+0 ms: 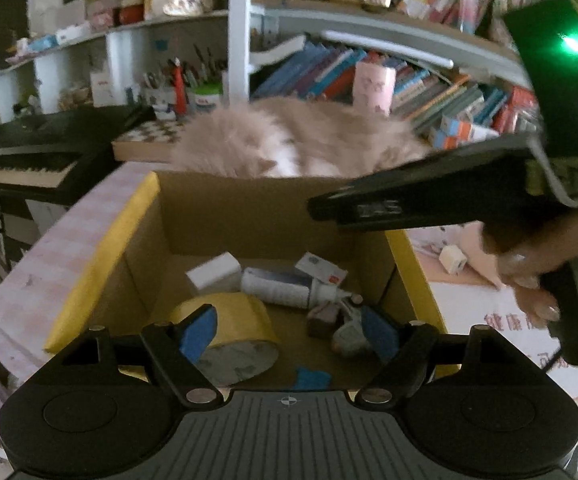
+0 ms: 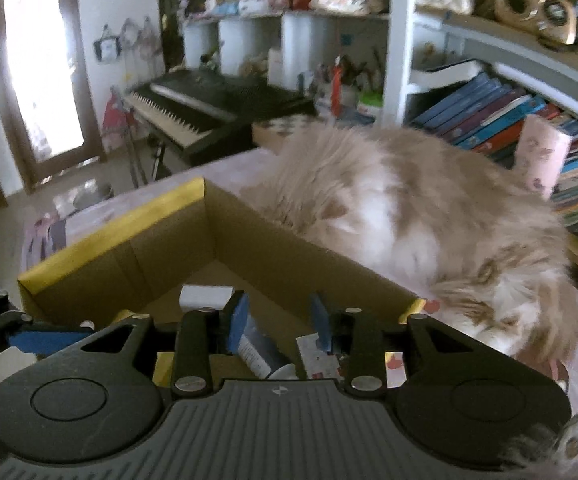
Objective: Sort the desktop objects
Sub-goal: 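Withdraw both open tools from the box and move back toward the pink plush pig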
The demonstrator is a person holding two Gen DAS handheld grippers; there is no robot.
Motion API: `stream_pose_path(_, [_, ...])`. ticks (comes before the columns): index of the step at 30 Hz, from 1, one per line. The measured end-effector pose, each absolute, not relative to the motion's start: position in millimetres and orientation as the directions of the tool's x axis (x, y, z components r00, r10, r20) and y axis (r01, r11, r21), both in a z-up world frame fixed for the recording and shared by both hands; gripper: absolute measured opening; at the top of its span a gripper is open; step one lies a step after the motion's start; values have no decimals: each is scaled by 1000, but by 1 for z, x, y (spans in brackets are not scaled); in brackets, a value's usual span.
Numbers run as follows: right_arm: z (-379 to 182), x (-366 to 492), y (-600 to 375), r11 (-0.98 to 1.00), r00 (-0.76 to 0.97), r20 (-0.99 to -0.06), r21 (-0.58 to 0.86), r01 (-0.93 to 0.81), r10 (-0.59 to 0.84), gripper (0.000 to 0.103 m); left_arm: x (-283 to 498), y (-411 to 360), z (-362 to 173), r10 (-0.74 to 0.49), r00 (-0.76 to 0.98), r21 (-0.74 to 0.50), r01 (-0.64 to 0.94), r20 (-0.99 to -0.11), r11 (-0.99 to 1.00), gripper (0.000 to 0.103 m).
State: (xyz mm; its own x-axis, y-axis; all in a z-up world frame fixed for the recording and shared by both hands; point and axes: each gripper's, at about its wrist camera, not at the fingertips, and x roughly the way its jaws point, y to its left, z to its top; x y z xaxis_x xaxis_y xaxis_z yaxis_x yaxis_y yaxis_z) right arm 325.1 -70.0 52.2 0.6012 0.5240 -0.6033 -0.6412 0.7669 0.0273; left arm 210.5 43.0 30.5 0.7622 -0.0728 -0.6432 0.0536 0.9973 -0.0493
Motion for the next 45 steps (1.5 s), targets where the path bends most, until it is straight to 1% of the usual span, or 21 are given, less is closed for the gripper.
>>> stream_pose_path(7, [69,292,-99,831,684,-542,51,-554,489,36,181,57,45,-39,803,-50,12,-594,999,83])
stream_pose_path(13, [76,260,-121,876,732,-514,89,-474,448,36,153,70,53,-18,825,-41,-6,-565,999,83])
stream_pose_path(17, [73,237,-133,904,753,-515,112,-414,409,36,131,80,56,-6,835,-48,-25,-550,999,83])
stream_pose_path(24, [60,184,-146,938,780,-529,104,-330,333,35,97,95,53,34,839,-52,-75,-544,996,84])
stream_pose_path(26, [55,169,-146,943,783,-534,98,-318,320,35,87,98,51,43,839,-58,-89,-543,994,86])
stream_pose_path(28, [49,154,-147,944,780,-541,98,-314,315,35,78,100,50,50,840,-65,-101,-540,993,88])
stream_pose_path(36, [27,103,-134,940,755,-573,90,-328,319,36,47,102,45,45,837,-73,-101,-545,992,88])
stream_pose_path(41, [20,78,-125,940,752,-575,98,-328,322,36,30,100,41,49,837,-66,-101,-545,993,88])
stream_pose_path(45, [17,60,-120,940,759,-572,65,-336,311,38,19,96,34,44,830,-55,-89,-556,994,88])
